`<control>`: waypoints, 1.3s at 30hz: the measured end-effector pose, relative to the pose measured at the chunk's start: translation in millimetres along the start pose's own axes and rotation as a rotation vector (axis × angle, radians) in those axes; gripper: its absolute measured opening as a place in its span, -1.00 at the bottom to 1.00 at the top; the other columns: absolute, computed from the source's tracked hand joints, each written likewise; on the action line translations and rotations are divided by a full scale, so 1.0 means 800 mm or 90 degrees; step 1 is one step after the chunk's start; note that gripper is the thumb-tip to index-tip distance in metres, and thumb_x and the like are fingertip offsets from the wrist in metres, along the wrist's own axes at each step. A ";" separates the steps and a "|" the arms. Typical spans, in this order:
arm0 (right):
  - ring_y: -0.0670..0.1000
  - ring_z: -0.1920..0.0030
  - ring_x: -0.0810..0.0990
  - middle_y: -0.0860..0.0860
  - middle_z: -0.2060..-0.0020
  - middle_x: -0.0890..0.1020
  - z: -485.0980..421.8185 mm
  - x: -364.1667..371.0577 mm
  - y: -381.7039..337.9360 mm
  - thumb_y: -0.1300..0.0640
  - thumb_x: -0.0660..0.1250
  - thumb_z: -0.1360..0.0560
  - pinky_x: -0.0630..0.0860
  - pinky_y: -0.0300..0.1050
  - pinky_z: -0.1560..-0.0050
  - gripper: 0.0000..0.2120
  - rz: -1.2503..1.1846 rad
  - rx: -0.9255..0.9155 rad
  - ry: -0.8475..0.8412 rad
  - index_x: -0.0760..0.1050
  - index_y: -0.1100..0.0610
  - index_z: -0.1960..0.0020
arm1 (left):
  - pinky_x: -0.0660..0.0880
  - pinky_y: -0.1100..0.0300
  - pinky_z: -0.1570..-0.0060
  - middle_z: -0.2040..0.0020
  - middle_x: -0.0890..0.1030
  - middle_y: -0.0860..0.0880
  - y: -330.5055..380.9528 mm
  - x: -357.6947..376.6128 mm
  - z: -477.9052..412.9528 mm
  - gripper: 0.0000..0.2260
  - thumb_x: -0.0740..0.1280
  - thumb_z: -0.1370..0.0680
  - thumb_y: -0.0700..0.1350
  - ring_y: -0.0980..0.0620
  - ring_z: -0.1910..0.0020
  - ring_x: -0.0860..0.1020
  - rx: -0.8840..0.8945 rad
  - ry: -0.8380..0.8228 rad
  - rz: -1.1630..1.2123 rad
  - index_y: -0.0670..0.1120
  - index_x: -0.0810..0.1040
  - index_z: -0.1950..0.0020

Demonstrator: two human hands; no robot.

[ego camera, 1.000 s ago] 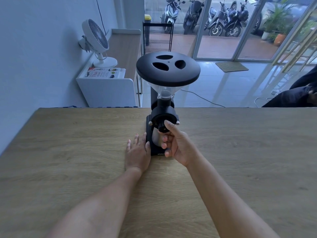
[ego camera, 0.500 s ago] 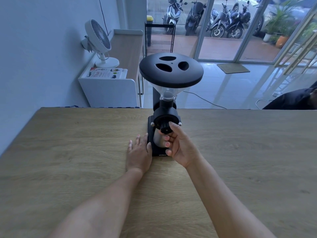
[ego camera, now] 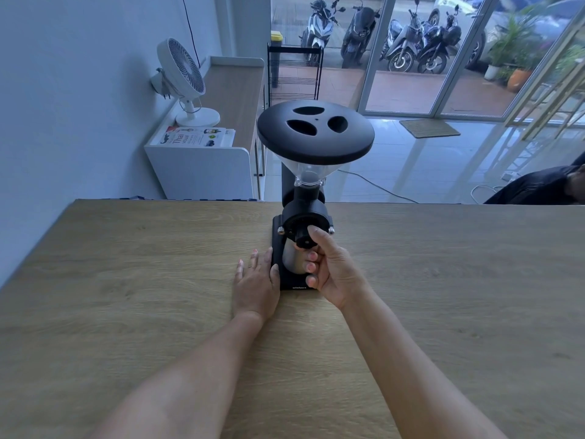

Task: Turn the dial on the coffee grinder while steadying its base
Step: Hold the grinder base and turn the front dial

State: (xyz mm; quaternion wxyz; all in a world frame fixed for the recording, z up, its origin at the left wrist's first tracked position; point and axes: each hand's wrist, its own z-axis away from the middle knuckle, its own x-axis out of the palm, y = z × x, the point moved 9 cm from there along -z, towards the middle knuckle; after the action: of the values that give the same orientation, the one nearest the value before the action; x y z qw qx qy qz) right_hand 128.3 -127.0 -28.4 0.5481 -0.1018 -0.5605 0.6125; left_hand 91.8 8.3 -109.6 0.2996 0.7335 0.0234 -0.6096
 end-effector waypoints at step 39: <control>-0.06 0.53 0.39 -0.03 0.47 0.41 0.011 -0.007 -0.016 -0.06 0.53 -0.40 0.34 -0.24 0.60 -0.67 0.077 -0.017 0.086 0.53 0.16 0.07 | -0.11 0.04 -0.49 -0.52 0.21 -0.07 0.002 0.000 -0.001 -0.54 -0.14 -0.63 0.08 0.09 -0.51 0.02 0.018 -0.003 -0.005 0.05 0.06 -0.54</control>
State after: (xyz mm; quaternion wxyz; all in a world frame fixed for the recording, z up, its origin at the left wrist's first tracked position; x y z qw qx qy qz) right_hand 131.4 -139.1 -17.8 0.5452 -0.1840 -0.5231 0.6287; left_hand 92.8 7.4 -109.1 0.2869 0.7363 0.0166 -0.6126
